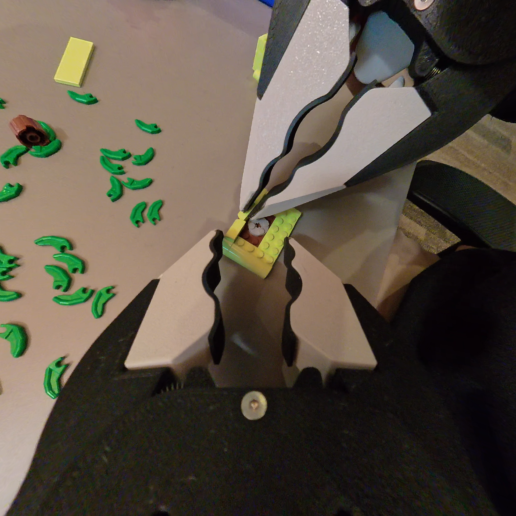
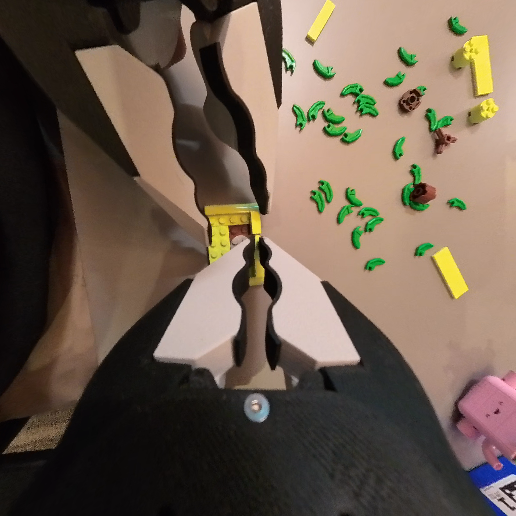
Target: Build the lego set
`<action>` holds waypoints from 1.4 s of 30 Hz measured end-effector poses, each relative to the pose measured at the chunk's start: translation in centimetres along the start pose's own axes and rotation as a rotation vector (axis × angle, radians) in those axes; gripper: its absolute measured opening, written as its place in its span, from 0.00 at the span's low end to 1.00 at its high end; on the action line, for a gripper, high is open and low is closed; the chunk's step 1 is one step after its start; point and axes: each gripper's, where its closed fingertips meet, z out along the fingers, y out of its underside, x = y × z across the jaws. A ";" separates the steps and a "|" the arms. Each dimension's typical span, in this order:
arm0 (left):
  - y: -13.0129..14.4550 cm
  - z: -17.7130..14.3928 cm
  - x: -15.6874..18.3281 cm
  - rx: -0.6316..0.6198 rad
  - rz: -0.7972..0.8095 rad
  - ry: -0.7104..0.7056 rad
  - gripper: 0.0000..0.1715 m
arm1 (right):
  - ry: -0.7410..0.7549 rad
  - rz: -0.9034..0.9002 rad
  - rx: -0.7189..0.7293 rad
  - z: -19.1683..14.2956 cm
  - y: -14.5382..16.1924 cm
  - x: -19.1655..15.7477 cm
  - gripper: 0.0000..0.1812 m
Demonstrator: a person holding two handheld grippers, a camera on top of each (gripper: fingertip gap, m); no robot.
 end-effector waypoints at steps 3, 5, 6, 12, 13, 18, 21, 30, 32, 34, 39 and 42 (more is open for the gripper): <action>0.1 0.0 -0.1 -0.005 -0.012 0.006 0.24 | -0.003 0.011 0.008 -0.2 0.2 0.2 0.00; 0.1 0.1 -0.1 -0.005 -0.018 0.011 0.24 | -0.005 0.024 0.021 -0.5 0.1 0.4 0.00; 0.1 0.1 -0.1 -0.005 -0.021 0.014 0.24 | -0.008 0.033 0.033 -0.6 0.1 0.4 0.00; 0.0 0.0 -0.1 -0.003 -0.039 0.025 0.24 | 0.039 0.113 0.098 -1.8 0.4 1.8 0.00; 0.0 0.0 -0.1 -0.002 -0.040 0.026 0.24 | 0.057 0.139 0.101 -1.9 0.9 2.3 0.00; 0.1 0.1 -0.1 -0.006 -0.036 0.024 0.24 | 0.151 0.197 0.087 -1.3 2.9 3.3 0.00; 0.1 0.1 -0.1 -0.007 -0.036 0.022 0.24 | 0.165 0.217 0.071 -1.1 3.7 3.0 0.00; 0.1 0.1 -0.1 -0.010 -0.031 0.019 0.24 | 0.170 0.297 0.091 -2.0 4.6 2.6 0.02; 0.1 0.1 -0.1 -0.010 -0.032 0.019 0.24 | 0.157 0.325 0.084 -2.1 4.4 2.7 0.05; 0.1 0.1 -0.1 -0.010 -0.031 0.017 0.24 | 0.129 0.369 0.051 -1.9 4.4 2.6 0.09; 0.1 0.1 -0.1 -0.009 -0.026 0.014 0.24 | 0.090 0.415 -0.010 -1.0 4.9 2.6 0.07; 0.1 0.1 -0.1 -0.008 -0.028 0.017 0.24 | 0.097 0.402 0.001 -1.0 4.9 2.8 0.02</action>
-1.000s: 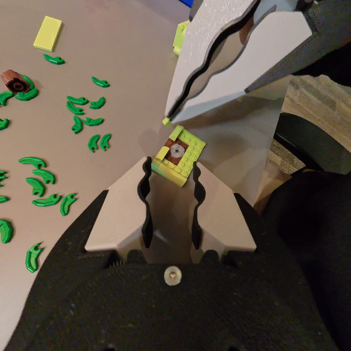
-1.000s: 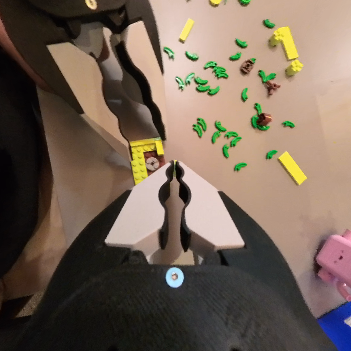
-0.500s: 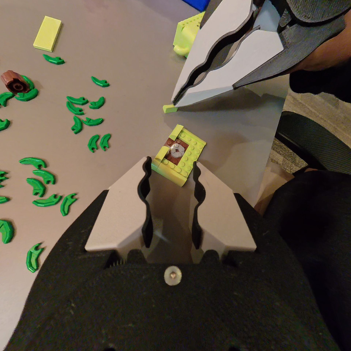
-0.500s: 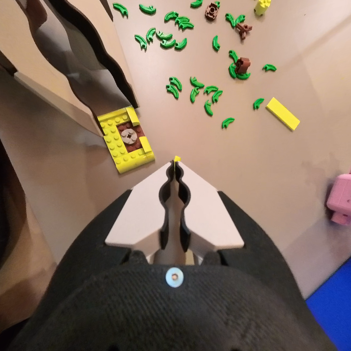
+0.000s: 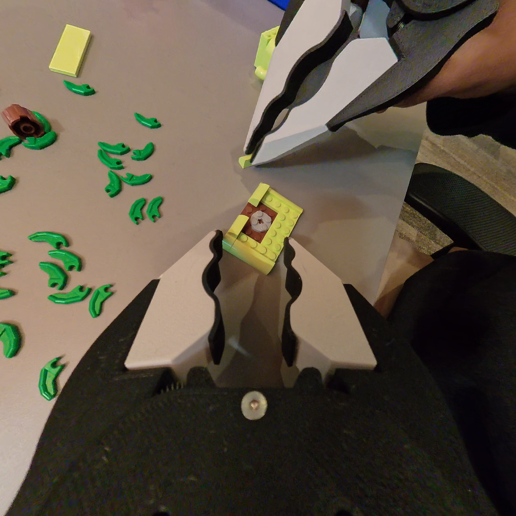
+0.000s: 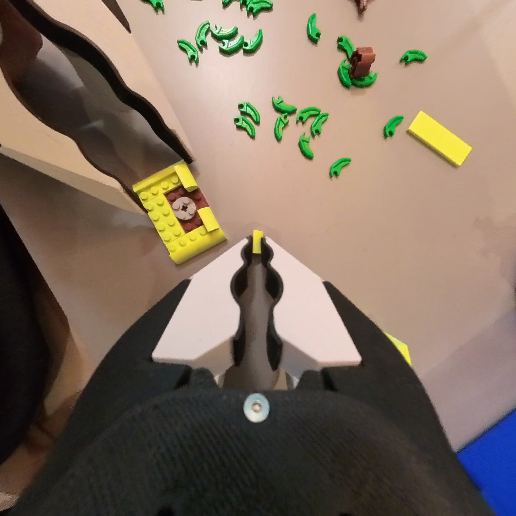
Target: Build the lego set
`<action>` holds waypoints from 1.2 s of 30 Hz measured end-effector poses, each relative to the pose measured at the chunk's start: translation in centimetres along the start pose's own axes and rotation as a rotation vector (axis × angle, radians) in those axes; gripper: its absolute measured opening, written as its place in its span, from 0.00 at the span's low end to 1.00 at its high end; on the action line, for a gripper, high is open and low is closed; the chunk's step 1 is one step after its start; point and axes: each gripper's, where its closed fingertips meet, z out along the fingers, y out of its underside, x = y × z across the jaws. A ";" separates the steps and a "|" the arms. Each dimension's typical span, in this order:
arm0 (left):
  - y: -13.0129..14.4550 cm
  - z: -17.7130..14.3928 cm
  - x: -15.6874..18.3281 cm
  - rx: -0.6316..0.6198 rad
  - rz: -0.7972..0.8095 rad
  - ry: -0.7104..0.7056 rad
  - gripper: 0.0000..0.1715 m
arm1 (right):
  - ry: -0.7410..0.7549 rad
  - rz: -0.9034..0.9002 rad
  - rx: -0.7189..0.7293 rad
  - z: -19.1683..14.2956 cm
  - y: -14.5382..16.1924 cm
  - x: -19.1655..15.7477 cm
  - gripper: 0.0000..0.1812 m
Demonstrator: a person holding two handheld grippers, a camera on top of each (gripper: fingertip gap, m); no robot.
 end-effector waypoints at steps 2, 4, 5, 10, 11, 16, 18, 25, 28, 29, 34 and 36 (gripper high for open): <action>0.1 0.0 0.0 -0.003 -0.001 0.001 0.24 | -0.009 -0.004 0.013 -0.1 -0.3 -0.2 0.02; 0.2 0.0 0.0 -0.008 -0.002 0.000 0.24 | -0.022 -0.023 0.054 -0.6 -1.1 -0.6 0.02; 0.1 0.0 0.0 -0.007 -0.001 0.002 0.24 | -0.040 -0.047 0.085 -0.9 -1.7 -1.1 0.02; 0.2 0.1 0.0 -0.015 0.001 0.000 0.24 | -0.098 -0.205 0.162 -1.5 -3.6 -3.4 0.02; 0.3 0.1 0.0 -0.019 0.003 -0.001 0.24 | -0.118 -0.242 0.166 -1.4 -3.7 -3.9 0.02; 0.5 0.1 0.0 -0.029 -0.004 0.005 0.24 | -0.167 -0.417 0.209 -1.3 -4.0 -4.8 0.02; 0.5 0.1 0.0 -0.027 -0.012 0.009 0.24 | -0.194 -0.441 0.208 -1.2 -4.0 -4.8 0.02; 0.5 0.1 -0.1 -0.024 -0.028 0.020 0.23 | -0.246 -0.495 0.159 -0.3 -3.4 -4.6 0.02; 0.4 0.1 -0.1 -0.024 -0.033 0.025 0.22 | -0.251 -0.504 0.141 -0.1 -3.2 -4.6 0.02; 0.5 0.1 0.0 -0.024 -0.033 0.026 0.22 | -0.252 -0.506 0.138 -0.1 -3.2 -4.5 0.02; 0.5 0.1 0.0 -0.024 -0.033 0.026 0.22 | -0.262 -0.508 0.126 0.0 -3.1 -4.6 0.02; 0.4 0.1 -0.1 -0.024 -0.035 0.028 0.22 | -0.261 -0.513 0.120 0.0 -3.0 -4.6 0.02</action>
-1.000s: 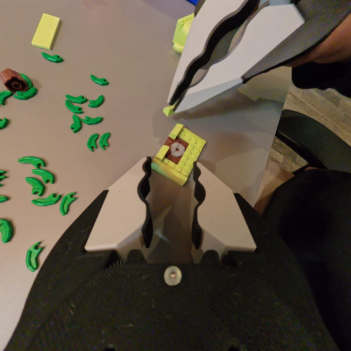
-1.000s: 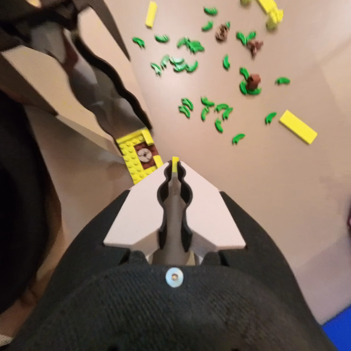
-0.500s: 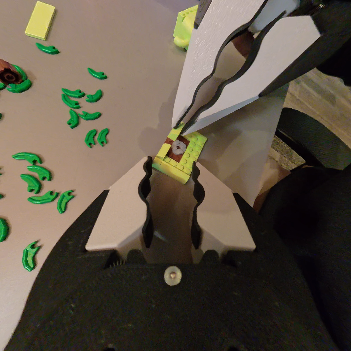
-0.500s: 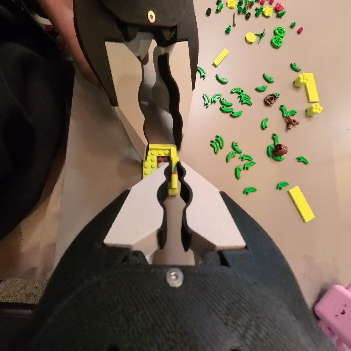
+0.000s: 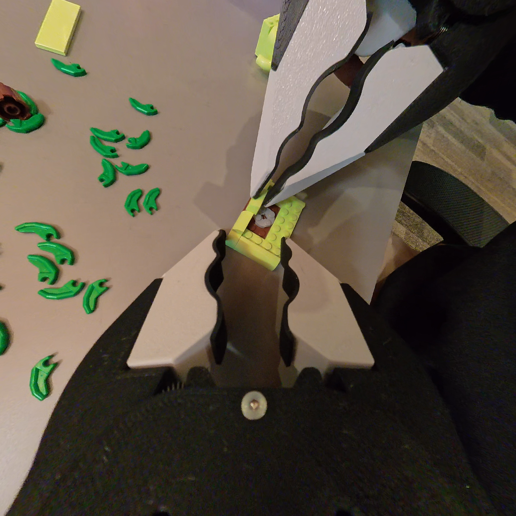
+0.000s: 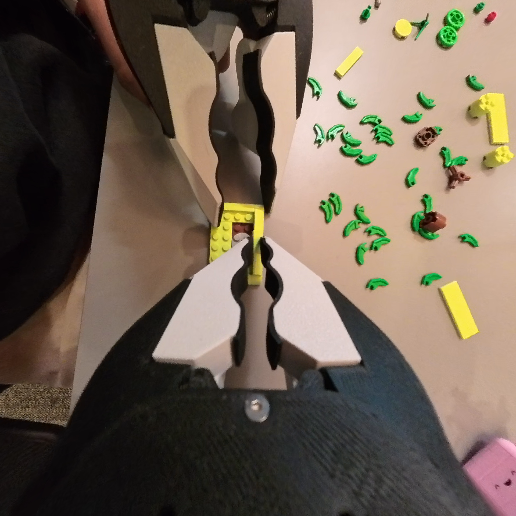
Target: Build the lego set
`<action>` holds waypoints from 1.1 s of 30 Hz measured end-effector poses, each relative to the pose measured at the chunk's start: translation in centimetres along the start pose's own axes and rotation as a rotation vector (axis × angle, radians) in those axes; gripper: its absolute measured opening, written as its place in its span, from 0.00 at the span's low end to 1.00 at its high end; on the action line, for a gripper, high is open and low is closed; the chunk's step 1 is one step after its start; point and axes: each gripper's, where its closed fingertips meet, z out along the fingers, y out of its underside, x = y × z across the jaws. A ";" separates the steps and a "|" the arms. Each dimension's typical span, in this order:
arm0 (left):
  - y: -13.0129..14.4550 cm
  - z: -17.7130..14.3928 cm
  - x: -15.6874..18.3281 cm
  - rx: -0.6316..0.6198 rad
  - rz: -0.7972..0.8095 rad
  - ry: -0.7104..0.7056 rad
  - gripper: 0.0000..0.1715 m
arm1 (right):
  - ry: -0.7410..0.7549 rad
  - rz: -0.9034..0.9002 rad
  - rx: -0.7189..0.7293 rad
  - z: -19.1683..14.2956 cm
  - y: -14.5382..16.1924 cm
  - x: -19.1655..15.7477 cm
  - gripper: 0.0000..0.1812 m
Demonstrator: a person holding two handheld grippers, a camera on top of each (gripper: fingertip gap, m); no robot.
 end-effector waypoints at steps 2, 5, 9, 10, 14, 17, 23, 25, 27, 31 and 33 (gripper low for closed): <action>0.0 0.0 0.0 0.000 -0.001 0.001 0.22 | 0.001 -0.005 -0.008 0.1 0.1 0.0 0.02; 0.0 0.0 0.0 0.000 -0.001 0.000 0.22 | -0.001 -0.010 -0.023 0.3 0.2 0.0 0.02; 0.0 0.0 0.0 0.000 -0.001 0.001 0.21 | 0.003 -0.016 -0.043 0.6 0.4 -0.1 0.02; 0.0 0.0 0.0 0.000 0.000 0.001 0.22 | 0.006 -0.014 -0.046 0.6 0.4 0.0 0.02; 0.0 0.0 0.0 0.000 -0.001 0.003 0.22 | 0.005 0.005 -0.063 0.7 0.6 0.1 0.02; 0.0 0.0 0.0 0.000 -0.003 0.004 0.21 | 0.000 0.005 -0.065 0.7 0.6 0.0 0.02; 0.0 0.0 0.0 0.000 -0.002 0.003 0.21 | -0.013 0.019 -0.070 0.7 0.6 0.0 0.02; 0.0 0.0 0.0 0.000 -0.001 0.003 0.21 | -0.020 0.030 -0.069 0.6 0.6 0.0 0.02; 0.0 0.0 0.0 -0.001 0.000 0.002 0.21 | -0.035 0.067 -0.043 0.3 0.1 0.0 0.07; 0.0 0.0 0.0 -0.001 0.000 0.002 0.21 | -0.056 0.141 -0.006 -0.4 -0.3 0.3 0.09; 0.0 0.0 0.0 0.000 -0.001 0.003 0.21 | -0.058 0.151 -0.016 -0.3 -0.1 0.3 0.08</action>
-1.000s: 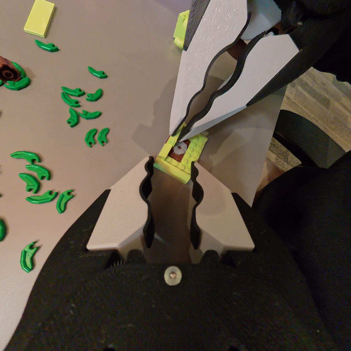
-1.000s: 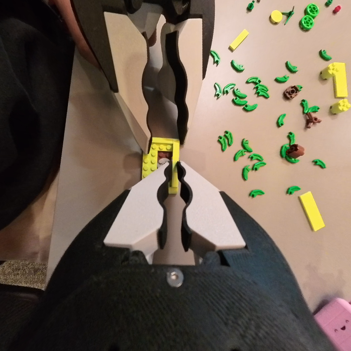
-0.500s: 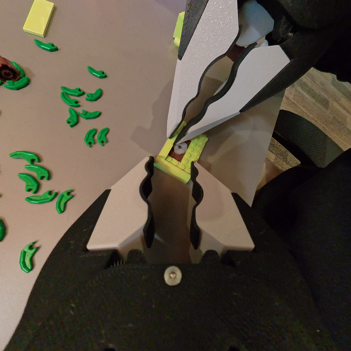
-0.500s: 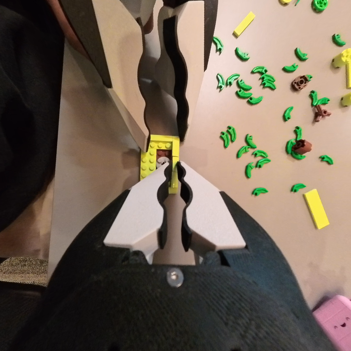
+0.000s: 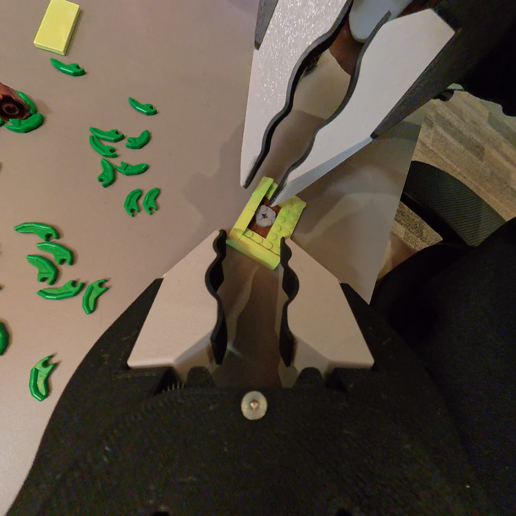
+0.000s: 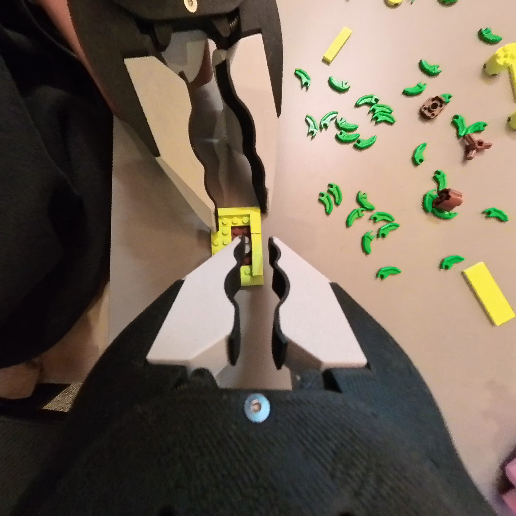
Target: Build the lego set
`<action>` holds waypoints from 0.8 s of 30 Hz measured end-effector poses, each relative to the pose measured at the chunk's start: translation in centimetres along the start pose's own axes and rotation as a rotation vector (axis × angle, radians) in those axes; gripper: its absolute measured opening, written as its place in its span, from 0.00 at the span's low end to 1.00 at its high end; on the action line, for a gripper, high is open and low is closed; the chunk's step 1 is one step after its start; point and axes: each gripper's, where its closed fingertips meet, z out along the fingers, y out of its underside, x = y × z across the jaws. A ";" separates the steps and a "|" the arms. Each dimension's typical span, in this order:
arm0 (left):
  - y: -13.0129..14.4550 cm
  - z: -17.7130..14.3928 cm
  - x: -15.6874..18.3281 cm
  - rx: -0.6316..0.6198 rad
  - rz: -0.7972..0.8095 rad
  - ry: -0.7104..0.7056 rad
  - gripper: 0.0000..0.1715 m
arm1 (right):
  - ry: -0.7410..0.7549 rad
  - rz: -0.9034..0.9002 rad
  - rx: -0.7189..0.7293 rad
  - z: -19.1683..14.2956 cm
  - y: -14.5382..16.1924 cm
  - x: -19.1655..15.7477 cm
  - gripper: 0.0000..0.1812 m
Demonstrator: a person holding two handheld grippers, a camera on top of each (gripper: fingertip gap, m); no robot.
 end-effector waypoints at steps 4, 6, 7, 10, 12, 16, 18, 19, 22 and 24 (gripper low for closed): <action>0.0 0.0 0.0 0.000 0.000 0.000 0.21 | 0.004 -0.018 -0.037 0.6 0.4 -0.2 0.05; 0.0 0.0 0.0 0.000 0.000 -0.001 0.21 | 0.005 -0.024 -0.045 0.7 0.5 -0.2 0.03; 0.0 0.0 0.0 0.000 0.000 -0.001 0.21 | 0.005 -0.024 -0.046 0.8 0.5 -0.2 0.02; 0.0 0.0 0.0 0.000 -0.001 0.001 0.21 | 0.007 -0.020 -0.050 0.8 0.5 -0.2 0.00; 0.0 0.0 0.0 0.000 -0.002 0.002 0.21 | 0.004 -0.015 -0.055 0.8 0.5 -0.2 0.00; 0.0 0.0 0.0 -0.002 0.005 -0.001 0.21 | -0.001 -0.007 -0.069 0.8 0.5 -0.3 0.00; 0.0 0.0 0.1 -0.004 0.014 -0.005 0.21 | -0.009 0.004 -0.073 0.8 0.5 -0.4 0.00; 0.1 0.1 0.1 -0.005 0.016 -0.006 0.21 | -0.011 0.007 -0.073 0.9 0.5 -0.4 0.00; 0.0 0.1 0.1 -0.004 0.013 -0.003 0.21 | -0.018 0.020 -0.073 0.8 0.5 -0.4 0.00; 0.0 0.1 0.1 -0.004 0.011 -0.001 0.21 | -0.025 0.029 -0.072 0.9 0.5 -0.4 0.00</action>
